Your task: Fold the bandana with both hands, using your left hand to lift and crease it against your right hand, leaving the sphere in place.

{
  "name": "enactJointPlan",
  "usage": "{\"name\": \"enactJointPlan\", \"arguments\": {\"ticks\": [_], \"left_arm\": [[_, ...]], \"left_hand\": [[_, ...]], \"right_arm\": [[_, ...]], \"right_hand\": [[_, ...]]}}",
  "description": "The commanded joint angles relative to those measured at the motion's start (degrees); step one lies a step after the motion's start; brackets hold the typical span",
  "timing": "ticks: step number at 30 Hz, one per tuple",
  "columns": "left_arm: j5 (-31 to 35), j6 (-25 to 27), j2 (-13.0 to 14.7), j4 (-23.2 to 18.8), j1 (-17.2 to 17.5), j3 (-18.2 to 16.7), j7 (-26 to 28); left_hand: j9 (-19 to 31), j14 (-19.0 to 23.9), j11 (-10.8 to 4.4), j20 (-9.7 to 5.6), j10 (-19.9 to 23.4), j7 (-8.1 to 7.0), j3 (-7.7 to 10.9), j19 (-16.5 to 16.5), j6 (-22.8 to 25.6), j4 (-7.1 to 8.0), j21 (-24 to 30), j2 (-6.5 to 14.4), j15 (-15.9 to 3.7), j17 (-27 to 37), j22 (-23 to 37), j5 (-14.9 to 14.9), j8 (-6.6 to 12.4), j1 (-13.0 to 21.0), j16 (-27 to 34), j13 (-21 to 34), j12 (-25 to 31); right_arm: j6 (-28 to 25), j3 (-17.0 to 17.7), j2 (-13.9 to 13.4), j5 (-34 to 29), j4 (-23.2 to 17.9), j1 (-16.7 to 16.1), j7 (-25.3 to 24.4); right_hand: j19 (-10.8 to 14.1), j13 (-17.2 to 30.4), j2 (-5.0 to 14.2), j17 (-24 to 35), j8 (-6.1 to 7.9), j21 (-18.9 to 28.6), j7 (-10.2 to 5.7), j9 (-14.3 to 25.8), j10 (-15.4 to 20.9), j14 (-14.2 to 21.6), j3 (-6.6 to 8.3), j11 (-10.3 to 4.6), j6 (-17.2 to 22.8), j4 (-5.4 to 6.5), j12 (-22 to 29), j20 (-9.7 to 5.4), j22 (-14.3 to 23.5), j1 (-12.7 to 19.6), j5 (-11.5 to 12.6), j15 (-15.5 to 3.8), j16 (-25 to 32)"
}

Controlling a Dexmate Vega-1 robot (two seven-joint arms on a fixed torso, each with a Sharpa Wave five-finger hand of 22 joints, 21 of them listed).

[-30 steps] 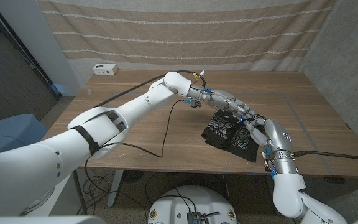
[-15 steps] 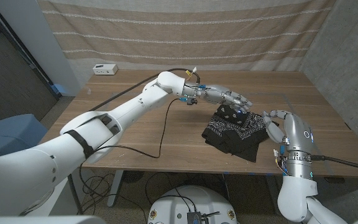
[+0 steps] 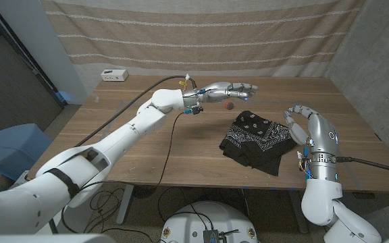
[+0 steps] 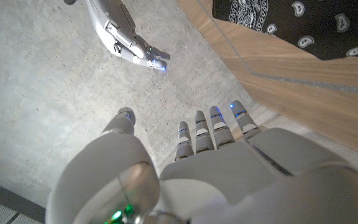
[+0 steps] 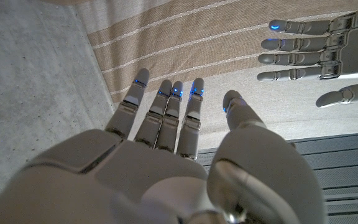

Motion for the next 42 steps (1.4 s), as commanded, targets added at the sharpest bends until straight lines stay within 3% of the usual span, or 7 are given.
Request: {"name": "enactJointPlan", "arguments": {"ticks": [1,15,28,33,35,37,42], "left_arm": [[0.46,-2.28,6.7,-8.06,9.42,-6.39,16.13],[-1.91,-4.75,9.2,-9.41,15.57,-11.04,23.32],[-6.19,-6.94,9.85,-9.21,19.67,-14.31,25.76],[-8.8,-7.2,9.74,-8.76,20.61,-15.21,25.32],[-10.03,-7.17,9.69,-8.61,20.99,-15.55,24.96],[-10.92,-7.76,9.71,-7.83,21.01,-15.72,23.91],[-12.54,-7.29,9.69,-8.31,22.94,-16.94,25.33]], "left_hand": [[-0.22,-1.16,-0.31,0.19,-1.49,-0.81,0.19,0.46,-1.43,-0.52,-0.47,0.38,0.08,-0.13,0.03,0.4,0.03,-0.58,-0.35,-0.55,-0.27],[-0.47,-3.25,-0.51,-0.88,-2.58,-1.73,0.26,1.25,-2.3,-1.01,-0.6,0.49,-1.04,-0.44,-0.1,0.4,0.21,-0.95,-0.84,-1.54,-0.13],[-0.63,-4.76,-0.86,-1.78,-3.21,-2.47,0.48,2.03,-2.57,-1.2,-0.7,1.2,-1.64,-0.79,-0.21,0.41,0.38,-1.43,-0.93,-2.59,0.03],[-0.72,-4.8,-1.04,-2.59,-2.71,-1.45,0.93,2.68,-2.39,-0.17,-0.69,3.41,-2.67,-0.78,-0.23,0.28,0.52,-2.6,-0.56,-3.45,0.37],[-0.79,-5.04,-1.28,-3.18,-2.44,0.01,1.53,2.99,-2.26,0.55,-0.74,5.18,-2.99,-0.88,-0.25,0.23,0.54,-3.23,-0.52,-4.14,0.49],[-0.82,-5.14,-1.16,-3.36,-2.42,0.41,1.89,3.19,-2.16,0.89,-0.71,5.99,-3.04,-0.93,-0.25,0.26,0.56,-3.44,-0.5,-4.43,0.5],[-0.85,-5.39,-1.05,-3.73,-2.26,1.66,3.56,3.29,-2.09,3.1,-0.72,8.19,-2.98,-0.89,-0.16,0.33,0.54,-4.39,-0.33,-5.36,0.57]], "right_arm": [[14.36,1.07,1.6,9.56,7.09,7.55,4.77],[30.12,1.41,5.26,21.37,15.94,14.46,9.48],[39.78,2.52,9.28,30.16,20.59,17.16,13.54],[41.94,3.15,10.61,32.53,21.45,17.56,14.74],[42.98,3.37,11.31,33.54,21.66,17.77,15.12],[42.34,3.77,11.66,33.01,20.9,17.64,14.83],[41.13,3.99,12.42,32.42,19.37,18.08,14.96]], "right_hand": [[-0.95,0.07,-0.18,-0.09,-0.14,-0.47,-0.52,0.13,-3.02,-1.83,0.44,-0.08,-3.2,0.18,-0.16,-0.13,0.07,-0.1,0.21,0.18,-0.79],[-2.34,-0.05,-0.59,-0.84,0.23,-1.36,-0.54,0.13,-7.54,-5.46,0.62,0.06,-7.27,0.63,0.06,0.27,-0.18,-1.26,0.18,1.04,-2.34],[-3.54,-0.12,-0.95,-1.08,0.41,-2.03,-0.04,0.13,-8.91,-7.74,0.16,0.7,-8.72,0.95,0.32,0.23,-0.33,-2.35,0.08,1.79,-2.85],[-3.63,-0.14,-1.01,-1.15,0.42,-2.1,0.23,0.12,-9.11,-8.0,0.1,0.78,-9.11,1.04,0.4,0.35,-0.36,-2.63,0.09,2.08,-2.86],[-3.65,-0.15,-0.94,-1.14,0.54,-2.13,0.42,0.12,-8.92,-7.9,0.02,0.82,-9.03,1.2,0.56,0.38,-0.37,-2.89,0.08,2.21,-2.72],[-3.44,-0.17,-0.89,-1.19,0.8,-2.08,0.9,0.12,-8.27,-7.36,-0.06,1.53,-8.72,1.2,0.93,0.34,-0.39,-3.03,0.08,2.42,-2.38],[-3.47,-0.19,-0.81,-1.23,1.02,-2.12,1.25,0.12,-7.9,-7.19,-0.15,1.34,-8.36,1.21,1.13,0.02,-0.4,-3.15,0.09,2.6,-2.21]]}}
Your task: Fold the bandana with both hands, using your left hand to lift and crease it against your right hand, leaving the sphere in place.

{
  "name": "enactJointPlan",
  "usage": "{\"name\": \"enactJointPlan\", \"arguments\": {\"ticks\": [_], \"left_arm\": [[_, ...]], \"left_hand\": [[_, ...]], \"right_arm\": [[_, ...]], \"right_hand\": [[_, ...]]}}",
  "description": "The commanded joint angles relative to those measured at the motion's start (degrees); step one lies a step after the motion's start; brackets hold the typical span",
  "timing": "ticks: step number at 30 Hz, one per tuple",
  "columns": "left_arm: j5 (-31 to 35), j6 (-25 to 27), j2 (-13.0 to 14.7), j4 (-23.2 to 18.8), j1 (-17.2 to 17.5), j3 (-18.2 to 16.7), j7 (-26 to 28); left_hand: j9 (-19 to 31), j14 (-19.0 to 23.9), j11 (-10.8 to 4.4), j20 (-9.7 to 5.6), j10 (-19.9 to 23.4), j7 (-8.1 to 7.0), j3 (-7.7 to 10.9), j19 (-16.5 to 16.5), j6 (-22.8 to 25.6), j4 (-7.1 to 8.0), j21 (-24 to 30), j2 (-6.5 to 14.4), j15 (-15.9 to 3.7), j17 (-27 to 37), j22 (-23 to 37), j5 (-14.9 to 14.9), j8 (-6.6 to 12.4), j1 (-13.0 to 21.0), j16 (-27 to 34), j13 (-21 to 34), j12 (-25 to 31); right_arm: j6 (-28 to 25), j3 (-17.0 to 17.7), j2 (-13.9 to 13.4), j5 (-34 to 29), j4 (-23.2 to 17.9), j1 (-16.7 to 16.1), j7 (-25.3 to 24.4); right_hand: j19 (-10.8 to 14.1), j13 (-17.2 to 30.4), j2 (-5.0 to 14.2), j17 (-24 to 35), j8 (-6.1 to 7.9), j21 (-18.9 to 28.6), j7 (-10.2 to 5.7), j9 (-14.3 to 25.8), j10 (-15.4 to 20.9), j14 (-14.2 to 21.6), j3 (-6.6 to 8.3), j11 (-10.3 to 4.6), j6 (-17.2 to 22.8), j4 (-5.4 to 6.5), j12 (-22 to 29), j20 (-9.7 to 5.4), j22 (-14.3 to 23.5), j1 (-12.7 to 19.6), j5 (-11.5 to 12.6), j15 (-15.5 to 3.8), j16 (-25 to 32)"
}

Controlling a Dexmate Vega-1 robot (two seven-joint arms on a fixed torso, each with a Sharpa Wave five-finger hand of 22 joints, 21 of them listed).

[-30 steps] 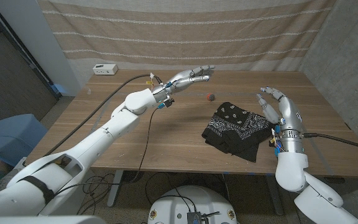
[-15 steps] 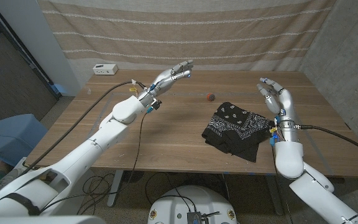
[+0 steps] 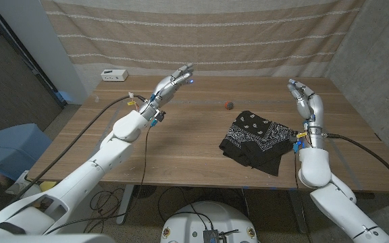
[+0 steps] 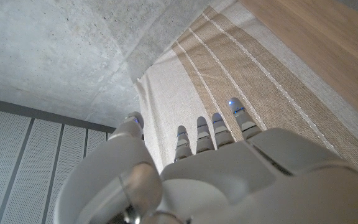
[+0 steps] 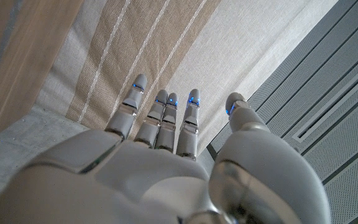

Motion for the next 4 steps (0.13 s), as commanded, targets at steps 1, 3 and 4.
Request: {"name": "enactJointPlan", "arguments": {"ticks": [1,3,4], "left_arm": [[-4.77,-0.62,0.05,0.73,3.5,-2.76,0.77],[-5.57,-0.81,-0.35,1.2,3.98,-3.26,1.21],[-5.73,-0.78,-0.7,1.22,4.4,-3.61,2.16]], "left_hand": [[-0.05,-0.22,0.04,-0.66,0.59,1.16,1.42,0.21,0.53,2.0,0.02,1.59,-0.33,0.16,0.12,0.35,0.3,-0.4,0.54,-0.62,0.49],[-0.06,-0.27,0.0,-0.69,0.61,0.82,2.0,0.3,0.37,2.63,0.05,1.64,-0.36,0.14,0.14,0.38,0.21,-0.58,0.56,-0.88,0.49],[-0.06,-0.41,-0.02,-0.61,0.47,0.74,2.19,0.22,0.16,2.85,0.02,1.64,-0.38,0.14,0.15,0.38,0.12,-0.65,0.52,-0.97,0.44]], "right_arm": [[1.46,0.83,2.5,1.97,-0.82,1.56,1.7],[0.76,0.42,2.36,1.6,-1.34,2.27,2.36],[0.41,0.2,2.38,1.45,-1.47,2.77,2.59]], "right_hand": [[-0.15,-0.06,0.03,-0.03,0.5,-0.12,0.57,0.13,0.59,0.4,-0.07,-0.04,0.17,0.13,0.68,-0.73,0.12,-0.32,0.09,0.3,0.38],[-0.21,-0.06,0.04,-0.04,0.51,-0.15,0.57,0.13,0.62,0.41,-0.09,-0.1,0.18,0.1,0.7,-0.94,0.12,-0.32,0.09,0.33,0.4],[-0.24,-0.06,0.05,-0.05,0.51,-0.17,0.57,0.13,0.57,0.41,-0.11,-0.16,0.15,0.1,0.69,-1.06,0.12,-0.34,0.09,0.3,0.43]]}}
